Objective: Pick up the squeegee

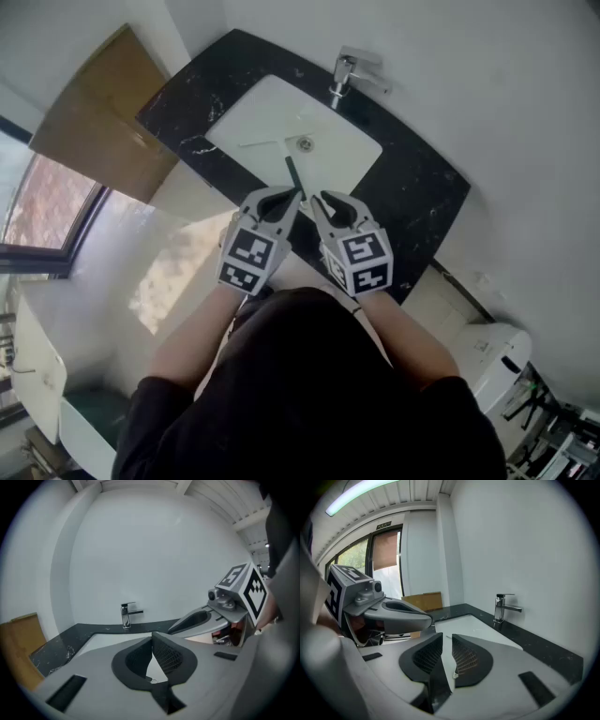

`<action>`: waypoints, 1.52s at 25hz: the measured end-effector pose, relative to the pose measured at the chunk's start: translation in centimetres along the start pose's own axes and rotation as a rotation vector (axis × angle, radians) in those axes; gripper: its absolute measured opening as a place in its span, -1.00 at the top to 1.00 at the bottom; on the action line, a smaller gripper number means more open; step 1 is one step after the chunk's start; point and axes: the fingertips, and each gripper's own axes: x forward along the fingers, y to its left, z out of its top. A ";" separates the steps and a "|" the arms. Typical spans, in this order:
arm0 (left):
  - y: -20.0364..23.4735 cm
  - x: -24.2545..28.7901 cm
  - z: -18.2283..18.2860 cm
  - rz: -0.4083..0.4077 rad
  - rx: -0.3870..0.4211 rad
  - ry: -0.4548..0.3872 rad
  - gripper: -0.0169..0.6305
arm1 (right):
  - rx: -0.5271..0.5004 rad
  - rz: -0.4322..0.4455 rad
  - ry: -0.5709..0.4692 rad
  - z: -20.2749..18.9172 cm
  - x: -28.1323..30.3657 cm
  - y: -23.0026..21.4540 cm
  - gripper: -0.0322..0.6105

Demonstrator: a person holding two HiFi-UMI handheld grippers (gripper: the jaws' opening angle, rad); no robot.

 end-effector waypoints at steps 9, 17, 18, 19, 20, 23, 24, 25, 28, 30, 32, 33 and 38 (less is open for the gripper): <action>2.3 0.1 -0.6 0.017 -0.004 0.023 0.93 | -0.003 0.009 0.064 -0.3 4.2 -0.8 0.52; 5.0 0.7 -1.1 0.035 -0.009 0.044 0.93 | -0.010 0.000 0.156 -1.6 9.8 -2.4 0.43; 5.4 0.8 -1.1 0.037 -0.010 0.047 0.93 | -0.008 -0.004 0.169 -1.8 10.5 -2.6 0.43; 5.7 0.9 -1.2 0.039 -0.011 0.050 0.93 | -0.007 -0.007 0.184 -2.1 11.3 -2.8 0.39; 6.1 1.0 -1.3 0.040 -0.011 0.054 0.93 | -0.007 -0.009 0.199 -2.4 12.1 -3.0 0.39; 7.3 1.5 -1.5 0.044 -0.014 0.064 0.93 | 0.007 -0.019 0.248 -3.7 14.4 -3.8 0.35; 7.7 1.7 -1.6 0.044 -0.015 0.068 0.93 | 0.016 -0.025 0.264 -4.2 15.2 -4.1 0.34; 8.1 1.9 -1.7 0.045 -0.016 0.072 0.93 | 0.025 -0.030 0.280 -4.7 15.9 -4.4 0.34; 9.0 2.6 -2.2 0.043 -0.019 0.087 0.93 | 0.047 -0.036 0.326 -6.0 17.7 -5.1 0.31; 9.7 3.3 -2.5 0.041 -0.021 0.099 0.93 | 0.061 -0.039 0.356 -6.9 18.8 -5.6 0.31; 10.3 4.1 -2.9 0.040 -0.024 0.113 0.93 | 0.074 -0.045 0.382 -7.9 19.8 -6.1 0.31; 10.7 4.5 -3.1 0.039 -0.025 0.122 0.93 | 0.082 -0.046 0.396 -8.5 20.2 -6.2 0.27; 12.0 6.4 -4.6 0.032 -0.034 0.165 0.93 | 0.105 -0.055 0.447 -10.6 22.2 -6.9 0.24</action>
